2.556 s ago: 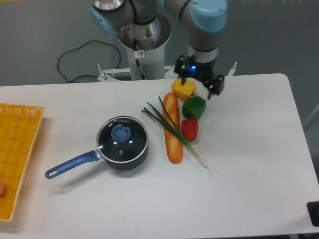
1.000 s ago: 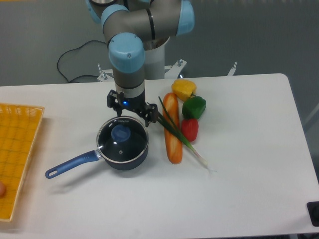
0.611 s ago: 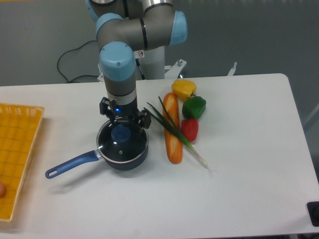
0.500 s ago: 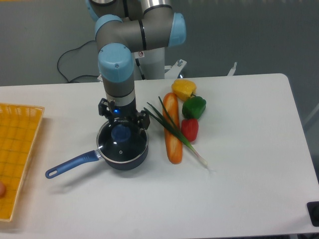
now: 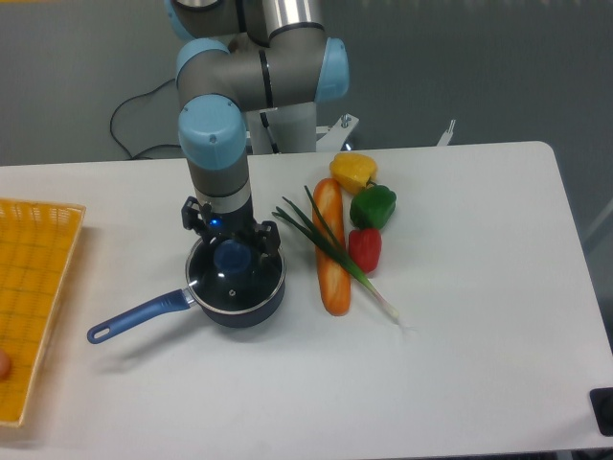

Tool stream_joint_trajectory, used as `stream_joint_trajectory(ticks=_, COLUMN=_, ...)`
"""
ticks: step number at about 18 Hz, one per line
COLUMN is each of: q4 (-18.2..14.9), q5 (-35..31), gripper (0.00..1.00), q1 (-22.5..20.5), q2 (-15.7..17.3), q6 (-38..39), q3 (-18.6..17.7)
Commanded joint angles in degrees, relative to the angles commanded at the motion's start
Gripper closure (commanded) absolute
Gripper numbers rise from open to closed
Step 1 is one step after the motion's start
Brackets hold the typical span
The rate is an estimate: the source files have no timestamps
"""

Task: Open the lid
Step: 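Lower the gripper onto the lid's blue knob, then close the gripper around the blue knob of the lid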

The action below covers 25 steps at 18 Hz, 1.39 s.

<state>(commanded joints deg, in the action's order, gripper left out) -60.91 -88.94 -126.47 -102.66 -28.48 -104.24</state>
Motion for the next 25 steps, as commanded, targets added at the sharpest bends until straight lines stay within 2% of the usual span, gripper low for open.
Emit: stream_joint_trajectory(ticks=25, q4=0.4, q5=-1.8, gripper=0.01, q1=0.8, q2=-2.0, q6=0.0, q3=0.2)
